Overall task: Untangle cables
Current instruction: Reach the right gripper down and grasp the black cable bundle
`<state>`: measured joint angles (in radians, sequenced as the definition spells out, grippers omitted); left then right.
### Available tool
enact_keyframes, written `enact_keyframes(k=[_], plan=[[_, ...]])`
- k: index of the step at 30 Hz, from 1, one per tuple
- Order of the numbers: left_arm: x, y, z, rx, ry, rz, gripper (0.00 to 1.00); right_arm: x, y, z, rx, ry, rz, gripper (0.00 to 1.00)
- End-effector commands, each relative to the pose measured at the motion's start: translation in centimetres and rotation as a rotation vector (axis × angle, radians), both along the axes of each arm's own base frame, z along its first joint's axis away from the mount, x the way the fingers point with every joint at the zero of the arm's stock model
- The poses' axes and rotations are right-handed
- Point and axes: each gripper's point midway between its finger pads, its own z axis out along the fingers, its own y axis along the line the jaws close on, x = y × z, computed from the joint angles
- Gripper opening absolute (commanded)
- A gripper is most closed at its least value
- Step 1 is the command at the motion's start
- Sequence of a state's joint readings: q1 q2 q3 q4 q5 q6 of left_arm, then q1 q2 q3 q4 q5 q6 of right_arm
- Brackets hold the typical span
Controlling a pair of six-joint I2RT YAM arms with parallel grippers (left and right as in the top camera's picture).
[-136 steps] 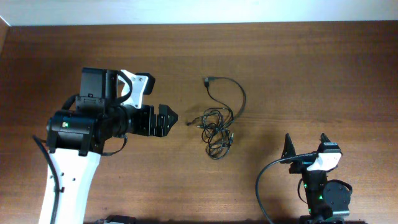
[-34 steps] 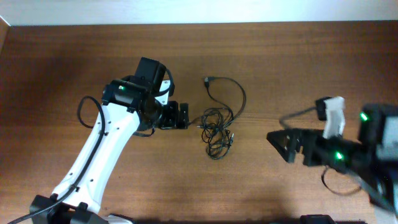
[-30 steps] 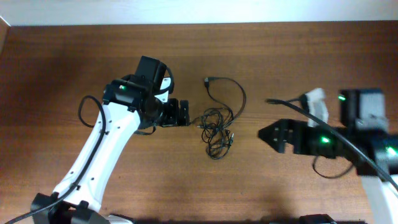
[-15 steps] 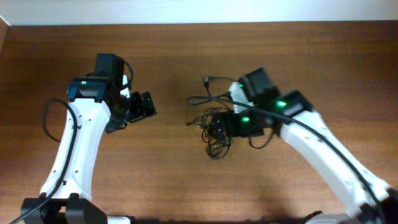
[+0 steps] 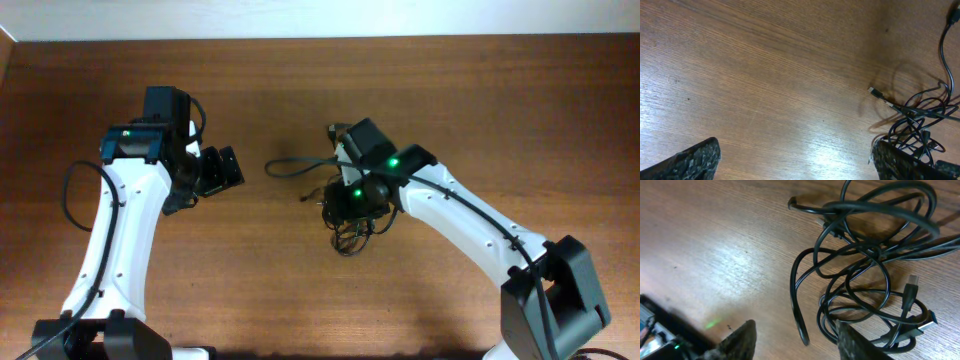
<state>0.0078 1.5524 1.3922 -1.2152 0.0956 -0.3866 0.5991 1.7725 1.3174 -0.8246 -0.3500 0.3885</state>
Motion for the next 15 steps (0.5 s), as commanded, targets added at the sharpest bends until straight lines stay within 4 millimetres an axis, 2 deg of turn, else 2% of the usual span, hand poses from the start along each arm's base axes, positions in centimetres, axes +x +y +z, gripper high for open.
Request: enact_keyframes(k=[1,7,13,15], plan=[[-0.1,0.3,-0.4,0.012,0.014,0.013,0.99,0.9,-0.7,-0.7,-0.096,-0.070,-0.007,0.45],[-0.1,0.3,-0.4,0.012,0.013,0.014,0.99,0.7,0.2,-1.3,-0.090,-0.048,-0.043,0.46],[-0.1,0.3,-0.4,0.012,0.014,0.014,0.99,0.5,0.5,-1.5,-0.096,-0.050,-0.034,0.43],[-0.1,0.3,-0.4,0.012,0.014,0.014,0.99,0.6,0.3,-1.6,-0.104,-0.054,-0.037,0.31]])
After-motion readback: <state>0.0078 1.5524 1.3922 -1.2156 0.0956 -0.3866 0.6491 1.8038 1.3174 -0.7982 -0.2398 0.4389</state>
